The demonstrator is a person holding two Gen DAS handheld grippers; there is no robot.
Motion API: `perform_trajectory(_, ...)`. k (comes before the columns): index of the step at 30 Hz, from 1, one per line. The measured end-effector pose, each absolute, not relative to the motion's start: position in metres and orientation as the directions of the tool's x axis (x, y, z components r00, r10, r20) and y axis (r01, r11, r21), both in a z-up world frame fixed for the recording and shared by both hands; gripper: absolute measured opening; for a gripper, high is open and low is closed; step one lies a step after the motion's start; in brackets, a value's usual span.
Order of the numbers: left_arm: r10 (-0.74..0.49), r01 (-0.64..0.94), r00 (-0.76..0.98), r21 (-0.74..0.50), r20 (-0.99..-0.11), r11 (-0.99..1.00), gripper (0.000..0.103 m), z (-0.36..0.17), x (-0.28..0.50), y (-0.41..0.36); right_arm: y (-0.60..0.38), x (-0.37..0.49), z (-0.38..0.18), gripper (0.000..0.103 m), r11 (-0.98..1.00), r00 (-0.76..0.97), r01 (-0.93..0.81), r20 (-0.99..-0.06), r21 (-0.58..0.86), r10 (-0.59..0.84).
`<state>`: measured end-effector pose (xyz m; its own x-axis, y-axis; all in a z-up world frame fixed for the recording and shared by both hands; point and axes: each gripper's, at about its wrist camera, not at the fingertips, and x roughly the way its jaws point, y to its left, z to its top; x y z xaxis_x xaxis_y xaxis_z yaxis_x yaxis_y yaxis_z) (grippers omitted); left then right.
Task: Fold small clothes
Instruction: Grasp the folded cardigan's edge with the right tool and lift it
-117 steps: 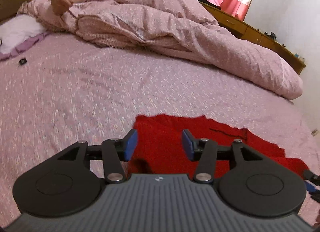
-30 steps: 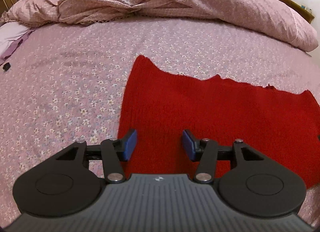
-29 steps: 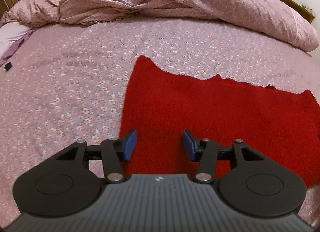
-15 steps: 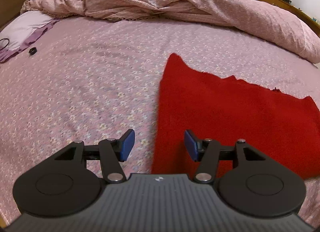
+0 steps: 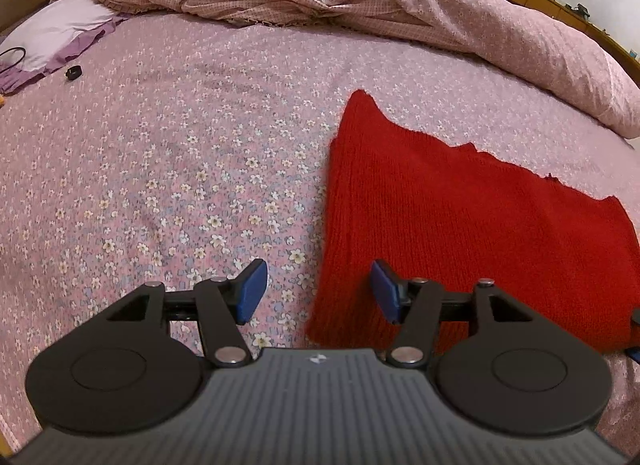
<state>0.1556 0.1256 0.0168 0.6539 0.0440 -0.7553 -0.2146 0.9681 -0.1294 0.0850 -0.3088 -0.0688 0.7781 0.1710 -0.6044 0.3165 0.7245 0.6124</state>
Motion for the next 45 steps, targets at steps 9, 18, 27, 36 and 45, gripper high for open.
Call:
perform_trajectory(9,0.059,-0.218,0.643,-0.109,-0.764,0.970,0.065,0.015,0.157,0.121,-0.308,0.093,-0.080,0.077,0.720,0.831,0.259,-0.529,0.644,0.175)
perform_trajectory(18,0.048,-0.222,0.640,-0.124,-0.767,0.967,0.065,0.013,0.159,0.123,-0.313,0.100,-0.085,0.067,0.676,0.856,0.269,-0.493,0.686,0.159)
perform_trajectory(27,0.039,-0.227,0.634,-0.138,-0.773,0.964,0.065,0.015,0.157,0.126,-0.326,0.091,-0.084,0.039,0.632,0.864,0.261,-0.469,0.730,0.185)
perform_trajectory(36,0.057,-0.252,0.639,-0.139,-0.767,0.958,0.065,0.019,0.150,0.137,-0.316,0.090,-0.054,0.033,0.710,0.891,0.165,-0.412,0.685,0.189)
perform_trajectory(45,0.075,-0.280,0.638,-0.140,-0.766,0.950,0.065,0.020,0.143,0.150,-0.291,0.096,-0.020,0.031,0.798,0.912,0.044,-0.351,0.601,0.214)
